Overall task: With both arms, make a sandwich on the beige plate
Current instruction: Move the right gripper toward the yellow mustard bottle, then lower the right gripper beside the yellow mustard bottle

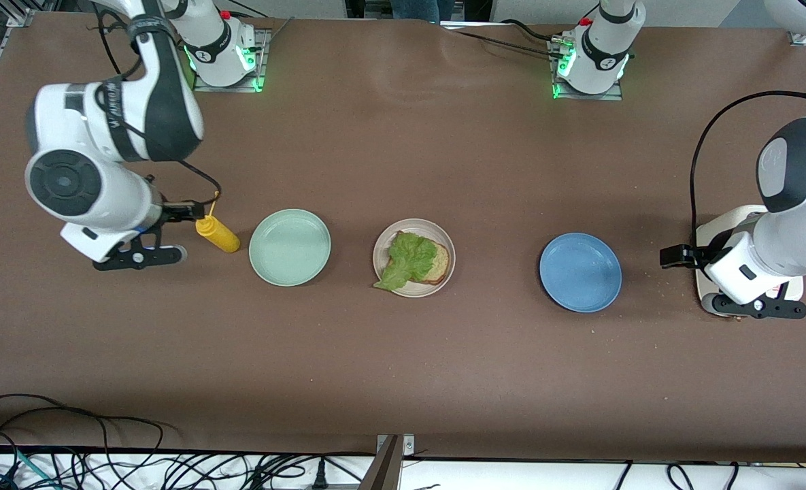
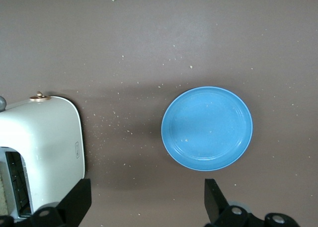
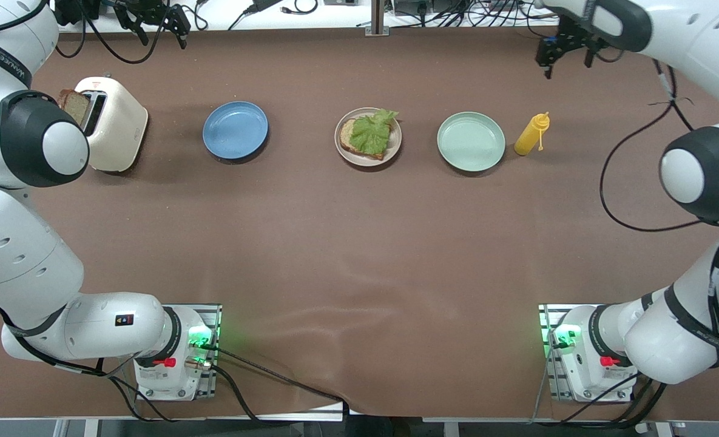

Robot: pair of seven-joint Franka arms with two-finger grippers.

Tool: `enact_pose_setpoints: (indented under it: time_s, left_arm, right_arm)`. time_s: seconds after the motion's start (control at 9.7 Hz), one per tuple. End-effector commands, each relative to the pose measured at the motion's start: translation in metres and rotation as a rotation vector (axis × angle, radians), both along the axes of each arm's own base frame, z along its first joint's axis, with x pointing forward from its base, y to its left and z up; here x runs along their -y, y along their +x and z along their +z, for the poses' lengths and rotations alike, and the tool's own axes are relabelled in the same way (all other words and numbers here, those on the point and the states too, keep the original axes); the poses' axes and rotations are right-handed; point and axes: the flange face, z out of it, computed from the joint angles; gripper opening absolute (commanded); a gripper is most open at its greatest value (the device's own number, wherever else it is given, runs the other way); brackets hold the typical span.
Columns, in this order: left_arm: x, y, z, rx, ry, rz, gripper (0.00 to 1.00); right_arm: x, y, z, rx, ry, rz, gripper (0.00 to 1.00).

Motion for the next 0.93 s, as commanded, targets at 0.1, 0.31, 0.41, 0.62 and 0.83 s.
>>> enact_pose_setpoints:
  time_s: [0.1, 0.31, 0.41, 0.62, 0.83]
  left_arm:
    - [-0.002, -0.009, 0.030, 0.030, 0.016, -0.013, 1.00]
    - [0.001, -0.016, 0.043, 0.037, 0.017, -0.015, 1.00]
    - [0.004, -0.020, 0.051, 0.033, 0.006, -0.015, 1.00]
    - [0.009, -0.033, 0.060, -0.015, -0.029, -0.008, 1.00]
    - [0.011, -0.044, 0.076, -0.026, -0.024, -0.012, 1.00]
  right_arm:
    - [0.060, -0.014, -0.015, -0.007, 0.170, 0.112, 1.00]
    - [0.107, -0.018, -0.032, -0.007, 0.316, 0.117, 1.00]
    - [0.126, -0.019, -0.038, -0.005, 0.378, 0.153, 1.00]
    - [0.161, -0.019, -0.054, 0.015, 0.507, 0.222, 1.00]
    - [0.182, -0.018, -0.072, 0.039, 0.601, 0.279, 1.00]
